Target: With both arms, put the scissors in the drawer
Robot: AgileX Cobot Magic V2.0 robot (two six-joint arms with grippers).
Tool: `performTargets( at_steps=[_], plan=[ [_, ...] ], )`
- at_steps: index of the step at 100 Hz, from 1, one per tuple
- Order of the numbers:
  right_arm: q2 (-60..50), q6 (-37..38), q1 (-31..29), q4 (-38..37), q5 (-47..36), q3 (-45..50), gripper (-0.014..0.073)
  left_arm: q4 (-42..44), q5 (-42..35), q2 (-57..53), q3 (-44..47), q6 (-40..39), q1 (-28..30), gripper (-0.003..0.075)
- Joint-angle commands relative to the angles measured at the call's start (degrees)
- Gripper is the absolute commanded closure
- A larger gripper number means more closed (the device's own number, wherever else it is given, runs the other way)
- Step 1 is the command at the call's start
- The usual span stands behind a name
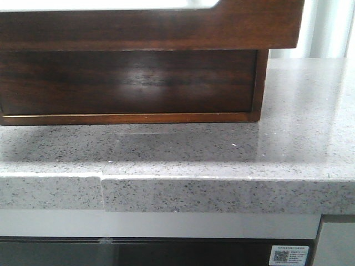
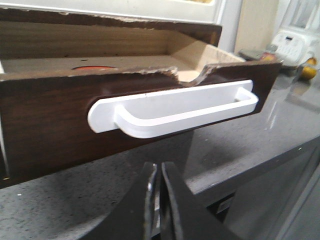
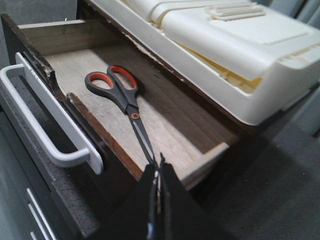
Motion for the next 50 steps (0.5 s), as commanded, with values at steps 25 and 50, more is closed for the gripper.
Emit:
performTargets(
  at_steps=[25, 50],
  plan=[
    [-30.99, 1.30, -0.14, -4.28, -6.29, 17.44, 0.0630, 1.60, -2.59, 0.52, -1.86, 0.25, -0.41, 0.0739],
    [-33.85, 1.30, -0.14, -3.99, -5.90, 19.55, 0.0630, 1.60, -2.49, 0.52, -1.86, 0.25, -0.41, 0.0739]
  ],
)
